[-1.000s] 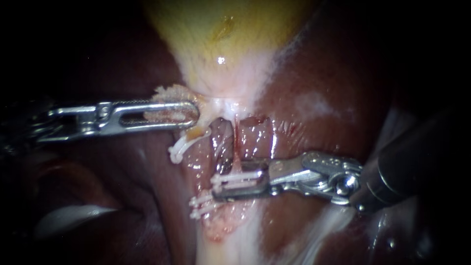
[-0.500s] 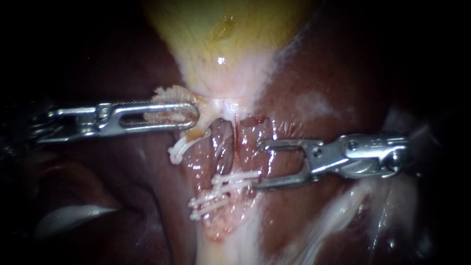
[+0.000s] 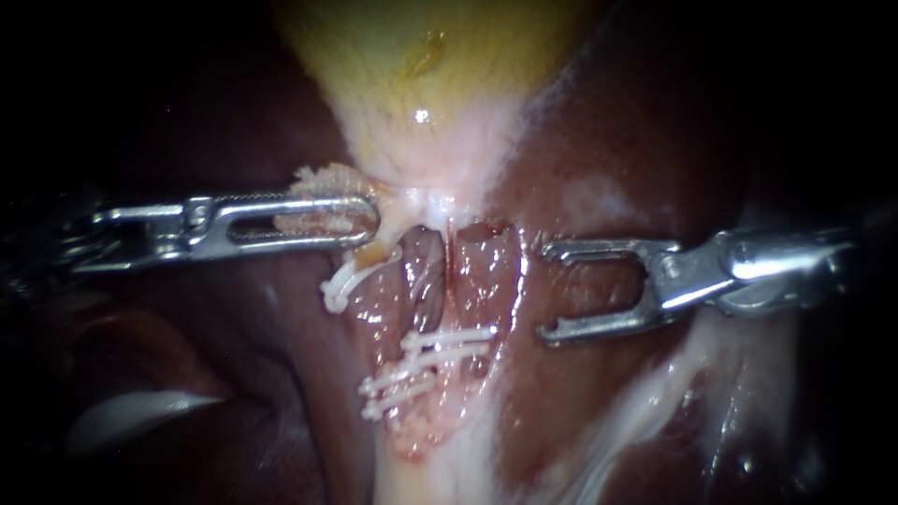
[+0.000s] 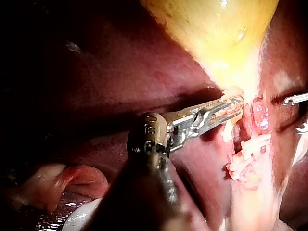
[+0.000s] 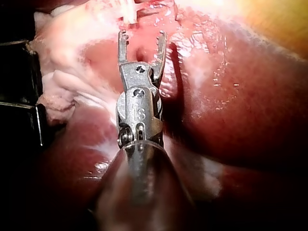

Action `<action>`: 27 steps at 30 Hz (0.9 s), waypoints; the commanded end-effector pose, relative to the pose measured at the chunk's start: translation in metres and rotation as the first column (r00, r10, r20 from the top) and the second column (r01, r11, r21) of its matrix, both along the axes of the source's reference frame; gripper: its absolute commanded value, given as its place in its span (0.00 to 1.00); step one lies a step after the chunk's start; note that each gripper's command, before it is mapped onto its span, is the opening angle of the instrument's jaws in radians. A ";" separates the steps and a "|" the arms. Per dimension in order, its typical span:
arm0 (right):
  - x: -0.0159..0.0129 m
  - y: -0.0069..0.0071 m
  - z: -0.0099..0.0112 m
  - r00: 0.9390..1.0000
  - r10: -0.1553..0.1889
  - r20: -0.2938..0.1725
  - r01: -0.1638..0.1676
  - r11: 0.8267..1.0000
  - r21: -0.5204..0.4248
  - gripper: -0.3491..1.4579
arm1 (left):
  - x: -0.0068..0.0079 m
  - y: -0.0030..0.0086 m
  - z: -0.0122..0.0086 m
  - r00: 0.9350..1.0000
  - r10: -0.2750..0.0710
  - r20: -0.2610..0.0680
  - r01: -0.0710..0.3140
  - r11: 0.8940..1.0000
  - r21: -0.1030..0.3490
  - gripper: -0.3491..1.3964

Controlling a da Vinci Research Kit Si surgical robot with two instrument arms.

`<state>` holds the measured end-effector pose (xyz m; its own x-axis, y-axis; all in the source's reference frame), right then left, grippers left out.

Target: Going back second clip right tube

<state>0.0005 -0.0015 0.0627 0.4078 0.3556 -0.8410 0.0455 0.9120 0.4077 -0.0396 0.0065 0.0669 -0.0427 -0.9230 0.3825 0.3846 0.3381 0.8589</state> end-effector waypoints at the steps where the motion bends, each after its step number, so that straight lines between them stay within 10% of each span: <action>1: -0.0001 0.0000 0.0000 1.000 -0.001 -0.003 0.001 1.000 -0.004 0.47 | -0.0002 -0.0001 0.0002 1.000 -0.002 -0.001 0.002 1.000 -0.002 0.00; 27: -0.0005 -0.0002 -0.0003 1.000 -0.004 -0.004 0.004 1.000 -0.009 0.47 | -0.0037 -0.0004 0.0066 0.999 0.020 -0.028 -0.019 1.000 0.017 0.00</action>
